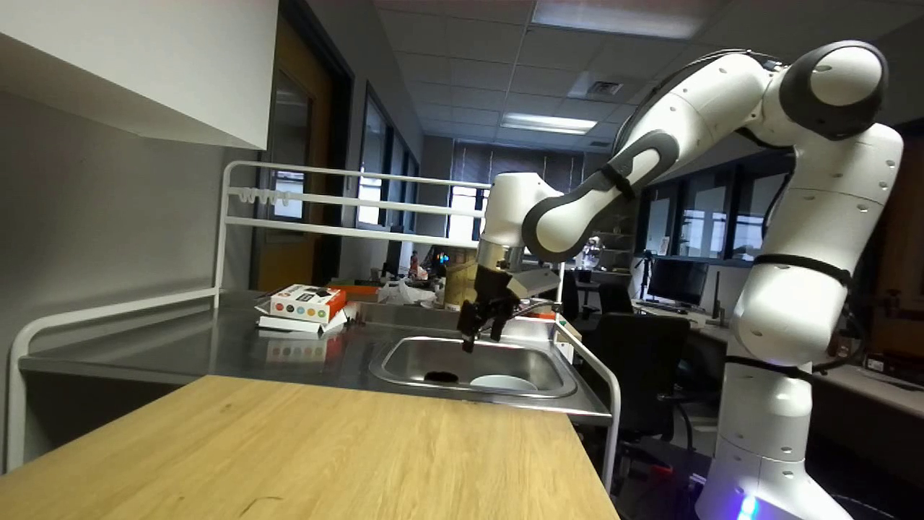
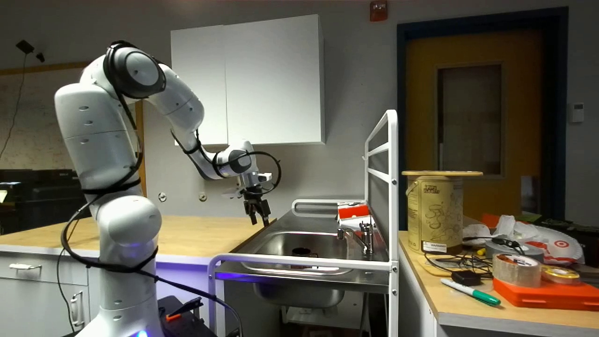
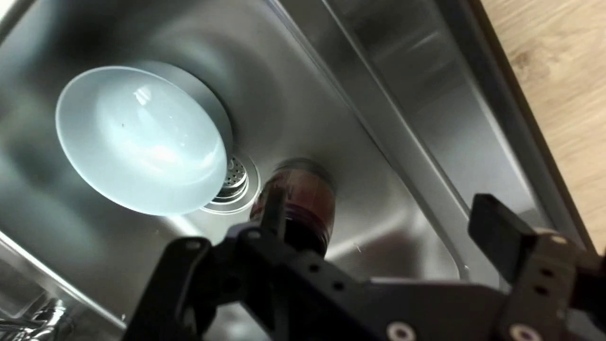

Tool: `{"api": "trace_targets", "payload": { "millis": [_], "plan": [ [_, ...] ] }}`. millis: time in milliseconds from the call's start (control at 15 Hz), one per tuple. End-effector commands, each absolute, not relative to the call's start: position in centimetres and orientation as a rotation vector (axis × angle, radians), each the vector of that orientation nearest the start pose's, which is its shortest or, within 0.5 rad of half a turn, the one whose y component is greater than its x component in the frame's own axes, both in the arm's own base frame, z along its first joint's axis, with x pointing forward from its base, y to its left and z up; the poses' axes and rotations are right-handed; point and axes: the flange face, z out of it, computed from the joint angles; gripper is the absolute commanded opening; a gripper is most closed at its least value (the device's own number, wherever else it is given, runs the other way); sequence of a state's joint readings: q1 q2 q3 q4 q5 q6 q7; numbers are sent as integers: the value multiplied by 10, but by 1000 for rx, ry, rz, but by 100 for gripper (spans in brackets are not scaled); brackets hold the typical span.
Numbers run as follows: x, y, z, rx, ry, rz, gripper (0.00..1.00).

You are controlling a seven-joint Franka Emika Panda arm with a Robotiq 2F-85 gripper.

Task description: Take the brown cup out of the sink and put it on thee sink countertop

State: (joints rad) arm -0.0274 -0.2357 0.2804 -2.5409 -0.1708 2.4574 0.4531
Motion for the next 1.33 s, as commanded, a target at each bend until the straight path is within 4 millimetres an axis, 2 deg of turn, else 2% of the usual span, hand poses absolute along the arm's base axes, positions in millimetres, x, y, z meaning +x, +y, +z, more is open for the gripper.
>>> {"api": "trace_targets", "payload": {
  "millis": [0,333,600,933,1067,1267],
  "plan": [
    [486,106,340,-3239,165,-308,100],
    [533,60,308,-3211,285,-262,100],
    [564,27,304,-3172,372,-290,100],
    [597,-4,301,-3138,475,-303,100],
    [607,-16,290,-3124,518,-272,100],
    [615,-30,260,-3103,569,-191,100]
  ]
}}
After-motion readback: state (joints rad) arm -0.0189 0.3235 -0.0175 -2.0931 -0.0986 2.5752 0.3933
